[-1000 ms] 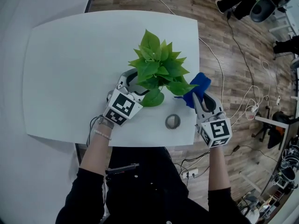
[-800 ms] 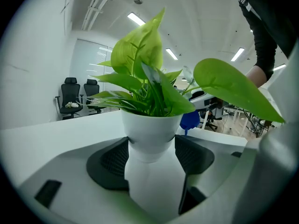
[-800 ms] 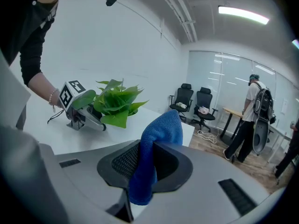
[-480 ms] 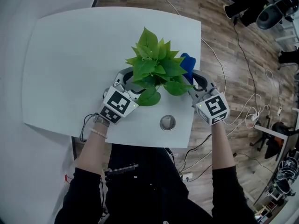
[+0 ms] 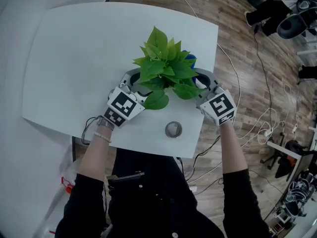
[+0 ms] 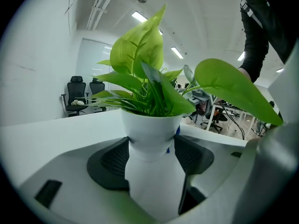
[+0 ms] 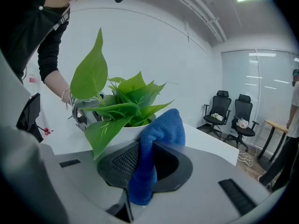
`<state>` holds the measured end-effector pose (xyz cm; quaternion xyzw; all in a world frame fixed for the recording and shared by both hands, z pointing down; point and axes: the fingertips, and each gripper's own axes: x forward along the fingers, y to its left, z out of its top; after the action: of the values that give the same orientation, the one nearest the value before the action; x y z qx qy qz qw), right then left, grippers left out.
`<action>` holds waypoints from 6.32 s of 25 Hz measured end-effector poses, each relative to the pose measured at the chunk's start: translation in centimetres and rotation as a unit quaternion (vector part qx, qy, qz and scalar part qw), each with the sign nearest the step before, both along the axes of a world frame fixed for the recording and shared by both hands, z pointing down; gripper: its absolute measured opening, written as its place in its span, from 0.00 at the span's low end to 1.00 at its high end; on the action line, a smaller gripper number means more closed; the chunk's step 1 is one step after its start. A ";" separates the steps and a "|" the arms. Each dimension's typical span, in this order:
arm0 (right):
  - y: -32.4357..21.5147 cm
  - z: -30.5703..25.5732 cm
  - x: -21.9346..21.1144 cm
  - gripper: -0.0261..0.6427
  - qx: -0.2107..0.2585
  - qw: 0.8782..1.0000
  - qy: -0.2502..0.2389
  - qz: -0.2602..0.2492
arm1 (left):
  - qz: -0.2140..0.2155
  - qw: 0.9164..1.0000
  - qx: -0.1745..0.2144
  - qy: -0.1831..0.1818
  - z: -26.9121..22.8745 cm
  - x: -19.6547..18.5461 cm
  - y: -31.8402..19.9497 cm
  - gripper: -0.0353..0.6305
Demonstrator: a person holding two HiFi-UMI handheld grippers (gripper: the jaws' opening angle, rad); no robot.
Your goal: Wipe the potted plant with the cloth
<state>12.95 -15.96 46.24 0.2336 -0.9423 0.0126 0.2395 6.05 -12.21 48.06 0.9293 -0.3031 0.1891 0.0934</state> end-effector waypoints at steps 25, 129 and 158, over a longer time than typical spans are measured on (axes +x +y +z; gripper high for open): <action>6.6 0.2 -2.3 0.18 0.001 0.999 0.023 0.034 | -0.116 0.993 -0.009 -0.019 -0.5 -0.3 0.3 0.53; 6.7 1.6 -4.2 0.18 -0.045 0.986 0.017 0.163 | -0.164 0.984 -0.066 -0.006 0.8 -1.1 0.8 0.55; 0.1 1.2 -3.3 0.18 -0.021 0.987 0.064 0.148 | 0.031 0.998 -0.021 -0.058 0.0 -4.9 0.5 0.55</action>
<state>9.60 -15.85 47.45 0.3657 -0.8796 0.0531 0.2997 1.11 -11.75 48.11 0.9235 -0.2750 0.2523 0.0892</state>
